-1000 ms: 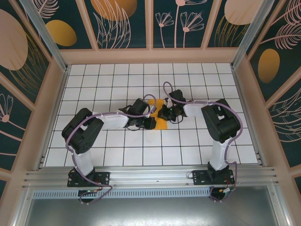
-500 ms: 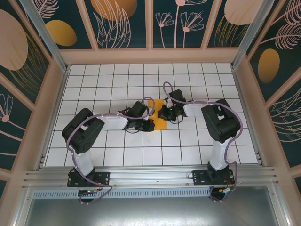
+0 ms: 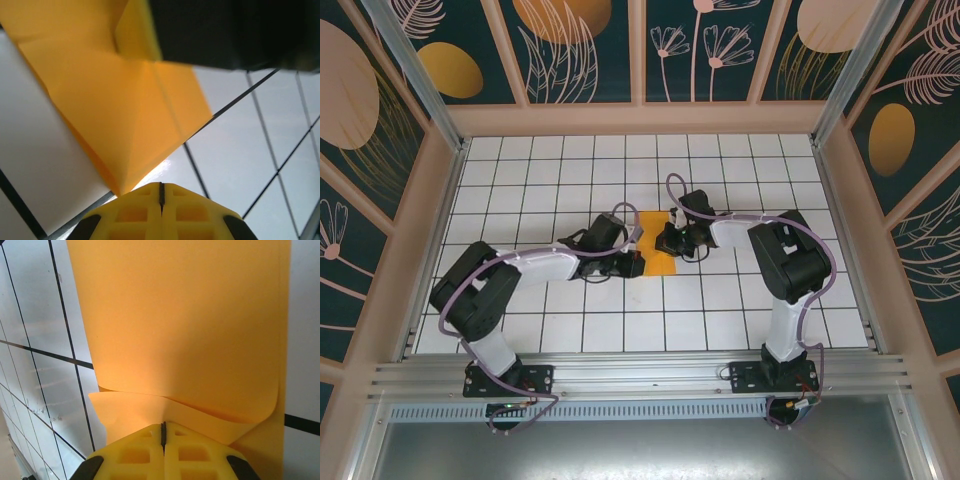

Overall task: Fold a paper plane with a square sheet of paper (fold left side to right side)
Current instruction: Fold the triangle a second time at the center of the table.

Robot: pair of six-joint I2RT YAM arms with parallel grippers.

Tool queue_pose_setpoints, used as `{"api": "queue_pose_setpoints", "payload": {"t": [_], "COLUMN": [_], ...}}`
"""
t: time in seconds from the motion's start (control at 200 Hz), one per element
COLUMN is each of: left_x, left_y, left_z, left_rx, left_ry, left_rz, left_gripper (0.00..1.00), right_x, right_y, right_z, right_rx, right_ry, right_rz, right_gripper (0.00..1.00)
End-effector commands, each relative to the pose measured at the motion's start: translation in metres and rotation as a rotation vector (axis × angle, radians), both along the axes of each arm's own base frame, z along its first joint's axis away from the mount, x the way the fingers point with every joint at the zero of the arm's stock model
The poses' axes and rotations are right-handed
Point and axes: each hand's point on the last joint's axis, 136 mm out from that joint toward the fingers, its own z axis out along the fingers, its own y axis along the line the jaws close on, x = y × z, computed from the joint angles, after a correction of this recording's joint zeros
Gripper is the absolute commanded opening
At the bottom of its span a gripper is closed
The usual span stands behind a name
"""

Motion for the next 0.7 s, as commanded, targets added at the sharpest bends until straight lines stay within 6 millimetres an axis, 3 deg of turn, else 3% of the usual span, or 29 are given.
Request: {"api": "queue_pose_setpoints", "payload": {"t": [0.0,0.04,0.085,0.24,0.55,0.696], "left_x": [0.012,0.014,0.015,0.019,0.018,0.013], "left_y": [-0.005,-0.006,-0.006,-0.009,0.01,0.01], "left_z": [0.013,0.015,-0.001,-0.017,-0.048,-0.055], "left_rx": [-0.028,-0.023,0.006,0.029,0.138,0.138], "left_ry": [-0.024,-0.034,-0.009,0.008,0.038,0.059], "left_rz": [0.007,0.006,0.002,-0.004,0.053,0.04], "left_gripper": [0.01,0.01,0.01,0.01,0.0,0.0], "right_x": [-0.012,-0.012,-0.013,-0.014,-0.011,-0.003], "right_y": [-0.01,-0.01,-0.01,-0.01,-0.008,-0.005], "right_z": [-0.018,-0.017,-0.017,-0.017,-0.009,0.015], "right_rx": [-0.074,-0.074,-0.074,-0.075,-0.052,-0.016], "right_ry": [0.061,0.061,0.061,0.06,0.03,-0.072], "right_rz": [-0.004,-0.004,-0.003,-0.001,0.003,0.017], "right_gripper": [0.0,0.0,0.0,0.0,0.0,0.0]}}
